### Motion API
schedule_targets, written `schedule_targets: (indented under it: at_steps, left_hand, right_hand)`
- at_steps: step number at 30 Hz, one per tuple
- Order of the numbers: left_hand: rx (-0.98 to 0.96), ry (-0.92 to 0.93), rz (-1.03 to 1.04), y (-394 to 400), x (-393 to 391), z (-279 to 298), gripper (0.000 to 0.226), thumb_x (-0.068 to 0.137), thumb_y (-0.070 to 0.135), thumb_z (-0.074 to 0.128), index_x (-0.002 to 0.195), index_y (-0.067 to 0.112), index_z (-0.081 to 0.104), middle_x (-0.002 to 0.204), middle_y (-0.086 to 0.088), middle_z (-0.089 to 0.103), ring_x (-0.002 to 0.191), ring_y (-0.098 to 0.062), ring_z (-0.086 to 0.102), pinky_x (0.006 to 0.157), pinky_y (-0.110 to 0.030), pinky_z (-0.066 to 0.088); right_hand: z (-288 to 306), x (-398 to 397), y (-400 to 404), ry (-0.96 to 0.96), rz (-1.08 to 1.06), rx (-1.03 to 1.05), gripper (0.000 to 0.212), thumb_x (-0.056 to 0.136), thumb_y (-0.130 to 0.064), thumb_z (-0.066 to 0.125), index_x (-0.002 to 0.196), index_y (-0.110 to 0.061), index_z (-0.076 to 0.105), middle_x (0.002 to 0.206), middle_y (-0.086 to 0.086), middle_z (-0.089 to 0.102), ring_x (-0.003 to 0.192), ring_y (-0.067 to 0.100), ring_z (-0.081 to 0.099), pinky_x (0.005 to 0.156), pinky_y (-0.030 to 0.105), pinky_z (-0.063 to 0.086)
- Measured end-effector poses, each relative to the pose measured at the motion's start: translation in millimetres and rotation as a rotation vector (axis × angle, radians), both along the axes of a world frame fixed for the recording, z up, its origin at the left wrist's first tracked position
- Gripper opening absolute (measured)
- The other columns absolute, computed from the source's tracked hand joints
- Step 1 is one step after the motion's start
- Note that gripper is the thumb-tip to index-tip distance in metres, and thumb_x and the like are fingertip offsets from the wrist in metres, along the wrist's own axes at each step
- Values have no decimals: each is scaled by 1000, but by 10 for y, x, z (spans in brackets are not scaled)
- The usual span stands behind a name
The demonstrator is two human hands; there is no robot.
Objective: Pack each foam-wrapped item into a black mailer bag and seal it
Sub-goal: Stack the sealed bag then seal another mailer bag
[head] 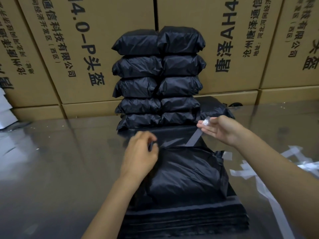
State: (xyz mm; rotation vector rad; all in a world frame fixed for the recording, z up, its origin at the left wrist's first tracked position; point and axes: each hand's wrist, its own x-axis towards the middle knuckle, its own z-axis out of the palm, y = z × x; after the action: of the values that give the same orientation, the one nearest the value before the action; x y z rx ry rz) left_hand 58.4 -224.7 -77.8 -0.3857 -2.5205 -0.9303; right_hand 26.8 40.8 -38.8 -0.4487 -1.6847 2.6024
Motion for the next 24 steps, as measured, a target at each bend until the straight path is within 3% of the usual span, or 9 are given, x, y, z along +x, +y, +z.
schedule_targets:
  at_steps: [2,4,7,10,12,14,17,21,24]
  left_hand:
    - [30,-63,-252,212,7,196,8,92,28,67,100,28,68,100,16,59,95,1,57,83,-17,45]
    - [-110,-165,-412,447,-24,280,14,91,34,70,103,28,71,103,17,61,98,3,57,88,-17,45]
    - [-209,-251,-502,662,-96,308,19,87,41,73,101,28,71,105,16,61,100,1,56,93,-25,48]
    - [-175,-259,-544,736,-152,277,17,85,41,75,93,27,71,101,14,61,97,1,55,85,-19,44]
    - [-177,-196,-548,773,-164,247,9,90,32,72,91,23,69,99,11,59,93,0,53,80,-17,40]
    - [-195,-149,-542,808,-167,216,7,94,27,67,91,22,66,98,9,57,94,-4,52,83,-22,42]
    - [-210,-136,-546,834,-190,166,7,97,27,62,92,22,62,104,11,56,103,-7,51,94,-31,43]
    - [-196,-201,-565,840,-235,109,10,100,28,56,90,28,55,143,14,50,145,-8,30,117,-43,26]
    - [-200,-251,-562,850,-257,108,14,100,33,54,87,31,49,135,17,56,127,-11,51,112,-47,35]
  right_hand:
    - [-20,13,68,24,4,11,29,104,4,31,132,-2,37,129,26,61,102,31,67,88,38,51]
    - [-26,21,111,54,-14,54,20,105,3,32,122,-1,41,121,25,65,97,29,69,87,37,53]
    - [-19,10,171,151,-86,180,15,105,2,36,101,-5,49,111,25,68,93,28,72,79,32,58]
    - [-1,-26,236,268,-164,398,17,103,3,43,93,-10,47,101,21,70,90,25,73,73,25,61]
    - [-13,-34,290,350,-195,663,14,104,-1,43,95,-10,47,100,16,70,88,21,71,77,25,57]
    - [-53,-7,364,432,-193,996,7,104,-5,43,100,-8,48,99,10,71,93,22,69,84,34,53]
    - [-156,41,491,503,-150,1391,4,102,-9,44,103,-12,46,92,11,70,81,30,67,74,46,53]
    - [-335,90,625,520,-111,1609,17,102,-25,51,114,-21,39,80,-3,59,64,20,57,54,36,43]
    - [-433,176,706,486,-59,1653,26,101,-39,52,118,-20,49,100,-4,58,90,17,57,76,38,48]
